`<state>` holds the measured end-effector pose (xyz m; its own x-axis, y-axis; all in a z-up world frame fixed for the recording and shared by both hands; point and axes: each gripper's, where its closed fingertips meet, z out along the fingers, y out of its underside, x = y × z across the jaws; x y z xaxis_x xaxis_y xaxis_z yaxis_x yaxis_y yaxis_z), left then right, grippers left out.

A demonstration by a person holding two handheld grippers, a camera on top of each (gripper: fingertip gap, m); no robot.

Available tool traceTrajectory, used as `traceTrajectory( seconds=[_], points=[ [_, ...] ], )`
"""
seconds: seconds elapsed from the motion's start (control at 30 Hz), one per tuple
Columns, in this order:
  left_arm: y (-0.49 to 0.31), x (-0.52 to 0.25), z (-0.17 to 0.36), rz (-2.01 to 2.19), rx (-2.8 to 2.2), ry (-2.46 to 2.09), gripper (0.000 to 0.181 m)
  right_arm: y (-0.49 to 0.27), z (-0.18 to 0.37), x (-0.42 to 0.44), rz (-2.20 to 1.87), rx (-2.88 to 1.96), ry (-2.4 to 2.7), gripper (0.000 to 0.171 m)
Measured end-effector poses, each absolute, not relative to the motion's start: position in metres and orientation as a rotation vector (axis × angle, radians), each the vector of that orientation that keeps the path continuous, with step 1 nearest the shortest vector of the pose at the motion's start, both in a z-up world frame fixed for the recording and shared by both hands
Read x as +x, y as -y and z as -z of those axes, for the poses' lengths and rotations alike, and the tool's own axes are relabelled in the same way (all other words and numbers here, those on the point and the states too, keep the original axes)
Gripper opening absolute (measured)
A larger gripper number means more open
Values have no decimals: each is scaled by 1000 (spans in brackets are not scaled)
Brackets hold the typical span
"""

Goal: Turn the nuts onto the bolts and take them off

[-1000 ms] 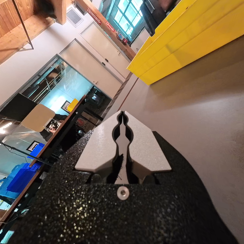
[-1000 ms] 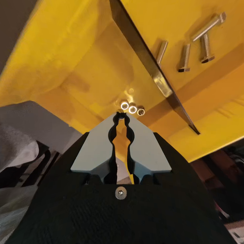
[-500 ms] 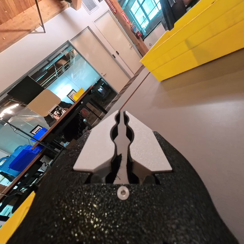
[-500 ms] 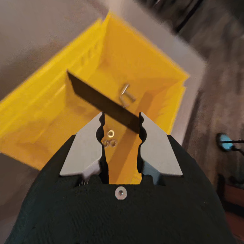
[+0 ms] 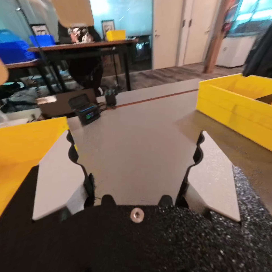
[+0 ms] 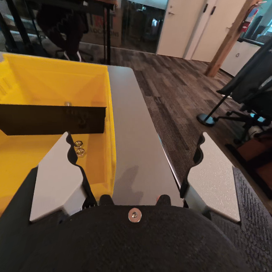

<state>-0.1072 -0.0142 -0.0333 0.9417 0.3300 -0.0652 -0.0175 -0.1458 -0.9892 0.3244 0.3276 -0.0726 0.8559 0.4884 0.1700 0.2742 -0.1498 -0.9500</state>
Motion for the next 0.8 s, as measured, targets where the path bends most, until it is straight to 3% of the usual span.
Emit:
traceTrajectory(
  seconds=[0.07, 0.2, 0.27, 0.37, 0.6, 0.8],
  points=[
    [39, -130, 46, -455, -1816, 347, 158, -328, 84, 318, -213, -1774, 653, 156],
    [83, -160, 61, -614, -1942, 530, 149, -319, 107, 302, -313, -1870, 781, 110],
    [96, -166, 66, -630, -1961, 571, 137, -317, 109, 298, -387, -1899, 764, 100],
    [108, -166, 75, -589, -2008, 601, 117, -317, 117, 294, -470, -1960, 747, 97],
    [132, -179, 88, -634, -2071, 660, 91, -300, 118, 275, -636, -1962, 840, 38],
    [145, -188, 105, -621, -2130, 707, 77, -305, 118, 275, -578, -1977, 816, 30]
  ],
)
